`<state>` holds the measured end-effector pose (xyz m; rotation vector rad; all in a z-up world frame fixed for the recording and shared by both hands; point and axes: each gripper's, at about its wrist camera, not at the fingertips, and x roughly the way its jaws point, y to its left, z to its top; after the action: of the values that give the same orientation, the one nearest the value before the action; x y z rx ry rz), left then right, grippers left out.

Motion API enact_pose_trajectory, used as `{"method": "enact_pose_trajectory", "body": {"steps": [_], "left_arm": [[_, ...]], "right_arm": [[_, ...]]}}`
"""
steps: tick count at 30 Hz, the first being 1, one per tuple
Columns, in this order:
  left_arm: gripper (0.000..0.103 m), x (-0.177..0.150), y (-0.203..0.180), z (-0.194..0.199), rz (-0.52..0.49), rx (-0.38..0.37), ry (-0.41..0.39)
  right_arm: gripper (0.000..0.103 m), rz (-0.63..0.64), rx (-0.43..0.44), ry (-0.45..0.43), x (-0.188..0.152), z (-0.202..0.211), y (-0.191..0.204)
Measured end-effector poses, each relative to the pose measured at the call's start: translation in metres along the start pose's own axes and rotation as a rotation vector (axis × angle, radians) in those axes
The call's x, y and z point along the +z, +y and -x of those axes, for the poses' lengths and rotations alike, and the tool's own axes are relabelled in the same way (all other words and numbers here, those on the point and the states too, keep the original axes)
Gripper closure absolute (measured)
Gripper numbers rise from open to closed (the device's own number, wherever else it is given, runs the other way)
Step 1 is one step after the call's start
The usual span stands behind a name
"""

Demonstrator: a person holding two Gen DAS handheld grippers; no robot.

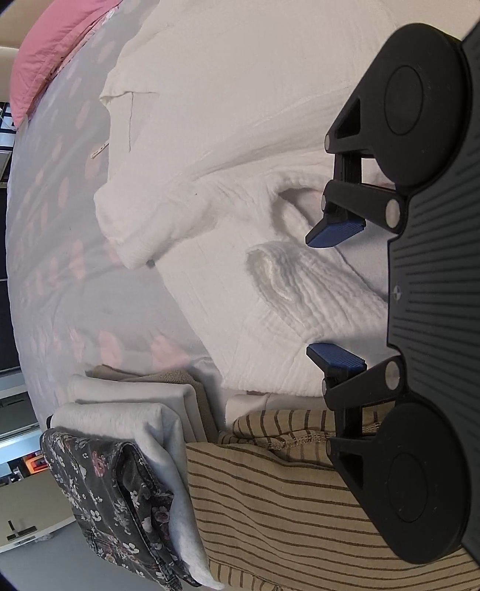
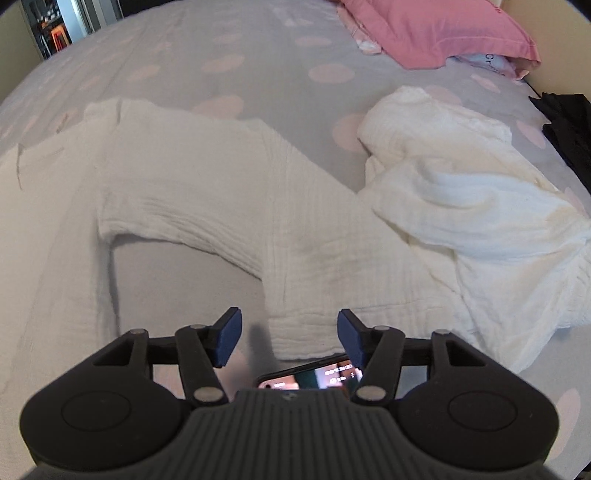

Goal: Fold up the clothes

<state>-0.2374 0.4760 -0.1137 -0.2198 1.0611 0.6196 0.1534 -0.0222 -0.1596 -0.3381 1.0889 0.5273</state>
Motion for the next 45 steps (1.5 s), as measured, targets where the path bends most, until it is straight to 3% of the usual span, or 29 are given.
{"method": "enact_pose_trajectory", "body": {"steps": [2,4,6,10,15,20,27,32,33,36,40,45], "left_arm": [[0.048,0.001,0.002,-0.001,0.015,0.001,0.0],[0.048,0.003,0.006,-0.001,0.032,0.011,-0.008],[0.048,0.004,0.009,-0.002,0.05,0.016,-0.014],[0.048,0.006,0.016,-0.003,0.087,0.009,-0.008],[0.048,0.006,0.019,-0.001,0.106,0.033,-0.021],[0.048,0.009,0.02,0.0,0.127,0.036,-0.024],[0.048,0.011,0.019,-0.004,0.128,0.027,-0.011],[0.048,0.014,0.019,-0.001,0.132,0.021,-0.02],[0.048,0.015,0.02,0.0,0.131,0.015,-0.024],[0.047,0.017,0.021,0.005,0.129,-0.011,-0.043],[0.045,0.016,0.019,0.004,0.096,-0.042,-0.051],[0.043,0.015,0.011,-0.003,0.026,-0.059,-0.052]], "right_arm": [[0.052,0.022,-0.022,0.024,-0.002,-0.008,-0.002],[0.075,0.033,-0.047,0.023,-0.002,-0.009,-0.003],[0.088,-0.001,-0.051,0.025,0.003,-0.004,-0.009],[0.091,-0.069,-0.033,-0.065,0.014,0.024,-0.022],[0.091,-0.174,-0.1,-0.219,0.037,0.061,-0.043],[0.092,-0.223,-0.204,-0.281,0.067,0.068,-0.068],[0.092,-0.265,-0.325,-0.244,0.107,0.039,-0.104],[0.091,-0.259,-0.374,-0.198,0.107,0.011,-0.106],[0.089,-0.259,-0.38,-0.198,0.104,0.011,-0.104],[0.06,-0.26,-0.399,-0.198,0.095,0.008,-0.098],[0.057,-0.264,-0.371,-0.196,0.077,0.02,-0.084],[0.051,-0.233,-0.258,-0.197,0.056,0.045,-0.049]]}}
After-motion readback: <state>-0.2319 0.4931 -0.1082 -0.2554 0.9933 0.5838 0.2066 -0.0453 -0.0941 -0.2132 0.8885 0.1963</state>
